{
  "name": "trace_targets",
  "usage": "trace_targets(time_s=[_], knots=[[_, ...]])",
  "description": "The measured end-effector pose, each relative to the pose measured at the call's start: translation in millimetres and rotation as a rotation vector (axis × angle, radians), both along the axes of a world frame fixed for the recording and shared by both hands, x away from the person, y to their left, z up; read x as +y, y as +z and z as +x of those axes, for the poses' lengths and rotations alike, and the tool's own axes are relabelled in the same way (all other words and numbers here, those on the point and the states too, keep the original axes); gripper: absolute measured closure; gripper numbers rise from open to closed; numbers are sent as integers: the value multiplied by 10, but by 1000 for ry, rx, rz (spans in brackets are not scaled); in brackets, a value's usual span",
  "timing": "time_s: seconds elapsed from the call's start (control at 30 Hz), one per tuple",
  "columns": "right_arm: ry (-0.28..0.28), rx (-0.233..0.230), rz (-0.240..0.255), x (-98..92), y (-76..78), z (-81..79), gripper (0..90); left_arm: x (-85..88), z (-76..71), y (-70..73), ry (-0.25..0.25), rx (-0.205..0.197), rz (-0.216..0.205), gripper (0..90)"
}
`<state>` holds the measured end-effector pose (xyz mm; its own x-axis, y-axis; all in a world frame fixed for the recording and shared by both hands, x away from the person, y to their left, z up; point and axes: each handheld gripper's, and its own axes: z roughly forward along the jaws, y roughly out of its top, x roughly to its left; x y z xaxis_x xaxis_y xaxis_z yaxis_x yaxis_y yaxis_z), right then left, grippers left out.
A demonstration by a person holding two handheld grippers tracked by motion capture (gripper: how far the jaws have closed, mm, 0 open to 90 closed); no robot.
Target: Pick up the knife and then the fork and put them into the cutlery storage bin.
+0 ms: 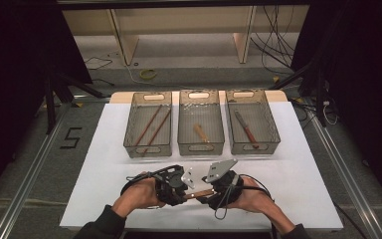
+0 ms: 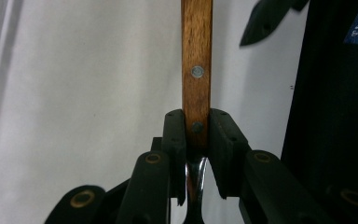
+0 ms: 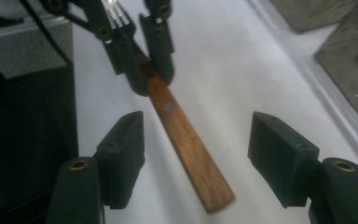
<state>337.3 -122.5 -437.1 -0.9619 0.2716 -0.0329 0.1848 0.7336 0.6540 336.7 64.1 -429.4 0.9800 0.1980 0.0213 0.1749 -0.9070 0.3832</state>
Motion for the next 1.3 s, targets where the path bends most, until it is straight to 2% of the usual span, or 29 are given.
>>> trace_targets(time_s=[0.23, 0.3, 0.33, 0.47, 0.5, 0.53, 0.57, 0.63, 0.73, 0.8, 0.83, 0.87, 1.0, 1.1, 1.13, 1.2, 1.3], knots=[[54, -11, -51, 74, -79, -46, 432, -36, -33, 3, -25, 0, 4, 769], [68, -17, -58, 81, -92, -53, 466, -45, -50, -8, -8, 0, -12, 769], [71, -14, -63, 83, -95, -59, 479, -68, -97, -41, 46, 19, -75, 769], [87, -27, -78, 85, -114, -64, 548, -70, -93, -29, 19, 18, -57, 769], [92, -28, -82, 87, -117, -70, 560, -83, -118, -49, 50, 25, -90, 769], [99, -37, -86, 88, -119, -71, 580, -89, -128, -55, 61, 28, -104, 769], [101, -37, -91, 89, -121, -79, 597, -61, -79, -7, -16, 17, -32, 769], [123, -43, -95, 89, -126, -79, 630, -52, -67, 16, -41, 1, -13, 768], [129, -42, -99, 86, -130, -93, 667, -53, -76, 13, -54, 1, -9, 768], [146, -51, -105, 86, -130, -97, 680, -62, -94, 0, -47, 7, -25, 768], [160, -51, -108, 85, -132, -99, 687, -64, -94, -3, -56, 5, -22, 768], [165, -58, -109, 85, -135, -102, 694, -59, -82, 10, -79, -5, 1, 768], [198, -59, -113, 85, -139, -132, 724, -58, -94, 11, -113, -11, 5, 766], [216, -64, -115, 86, -138, -149, 748, -54, -104, 5, -112, -9, -11, 759], [221, -66, -112, 88, -139, -152, 753, -48, -93, 15, -126, -13, 2, 756], [227, -71, -115, 88, -132, -161, 757, -39, -94, 17, -127, -10, -8, 753], [218, -69, -108, 76, -119, -163, 759, -27, -82, 38, -118, -18, -16, 745]])
